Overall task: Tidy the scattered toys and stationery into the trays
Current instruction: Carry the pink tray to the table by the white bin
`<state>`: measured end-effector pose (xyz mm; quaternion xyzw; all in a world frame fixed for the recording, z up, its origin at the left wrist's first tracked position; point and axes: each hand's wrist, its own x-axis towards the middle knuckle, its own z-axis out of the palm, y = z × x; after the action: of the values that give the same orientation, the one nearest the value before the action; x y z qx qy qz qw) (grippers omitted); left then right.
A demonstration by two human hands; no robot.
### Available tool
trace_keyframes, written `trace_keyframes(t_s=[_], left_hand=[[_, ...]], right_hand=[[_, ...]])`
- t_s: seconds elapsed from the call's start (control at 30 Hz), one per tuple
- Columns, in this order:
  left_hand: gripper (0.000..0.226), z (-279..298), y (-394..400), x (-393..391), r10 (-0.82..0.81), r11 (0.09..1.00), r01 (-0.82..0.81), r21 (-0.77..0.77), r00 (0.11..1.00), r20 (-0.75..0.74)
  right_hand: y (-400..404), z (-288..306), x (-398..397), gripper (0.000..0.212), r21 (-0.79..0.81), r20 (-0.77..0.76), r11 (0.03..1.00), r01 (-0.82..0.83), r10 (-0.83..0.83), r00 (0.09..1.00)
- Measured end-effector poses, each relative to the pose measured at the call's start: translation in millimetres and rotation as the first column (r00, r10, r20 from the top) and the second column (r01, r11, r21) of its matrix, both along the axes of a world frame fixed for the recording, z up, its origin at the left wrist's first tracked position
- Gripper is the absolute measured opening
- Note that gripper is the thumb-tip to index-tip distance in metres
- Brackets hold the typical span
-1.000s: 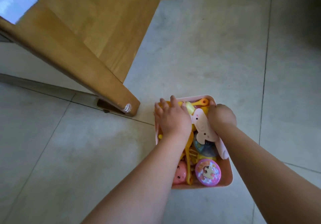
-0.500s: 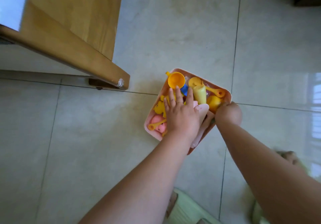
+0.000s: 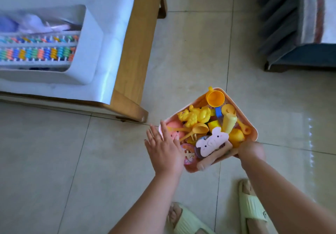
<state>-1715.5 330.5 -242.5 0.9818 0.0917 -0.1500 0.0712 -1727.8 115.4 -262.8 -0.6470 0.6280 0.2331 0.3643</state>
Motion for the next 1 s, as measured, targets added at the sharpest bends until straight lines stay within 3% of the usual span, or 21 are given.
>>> trace_keyframes(t_s=[0.1, 0.2, 0.3, 0.4, 0.53, 0.63, 0.9, 1.0], left_hand=[[0.066, 29, -7, 15, 0.241, 0.969, -0.246, -0.024, 0.962, -0.128], [0.061, 54, -20, 33, 0.429, 0.829, -0.502, -0.247, 0.854, -0.293], [0.058, 81, -39, 50, 0.407, 0.728, -0.563, -0.391, 0.815, -0.413], [0.058, 108, -54, 66, 0.379, 0.656, -0.544, -0.523, 0.837, -0.395], [0.055, 134, -69, 81, 0.463, 0.387, -0.660, -0.644, 0.743, -0.484], [0.053, 150, -77, 86, 0.503, 0.188, -0.712, -0.676, 0.661, -0.557], [0.051, 185, -76, 103, 0.664, 0.084, -0.716, -0.693, 0.559, -0.497], [0.052, 206, -70, 118, 0.687, 0.087, -0.725, -0.684, 0.541, -0.486]], right_hand=[[-5, 39, 14, 0.030, 0.020, 0.066, 1.000, 0.016, -0.017, 0.998], [-15, 76, 31, 0.029, 0.057, 0.113, 0.997, 0.052, -0.058, 0.992], [-32, 114, 48, 0.021, 0.068, 0.103, 0.992, 0.102, -0.109, 0.989], [-45, 143, 60, 0.019, 0.133, 0.133, 0.981, 0.144, -0.162, 0.978], [-54, 176, 75, 0.017, 0.238, 0.202, 0.967, 0.094, -0.144, 0.969], [-60, 192, 82, 0.024, 0.246, 0.209, 0.951, 0.187, -0.240, 0.948], [-53, 228, 123, 0.025, 0.247, 0.214, 0.960, 0.134, -0.188, 0.959], [-43, 251, 140, 0.023, 0.239, 0.228, 0.969, 0.070, -0.126, 0.965]])
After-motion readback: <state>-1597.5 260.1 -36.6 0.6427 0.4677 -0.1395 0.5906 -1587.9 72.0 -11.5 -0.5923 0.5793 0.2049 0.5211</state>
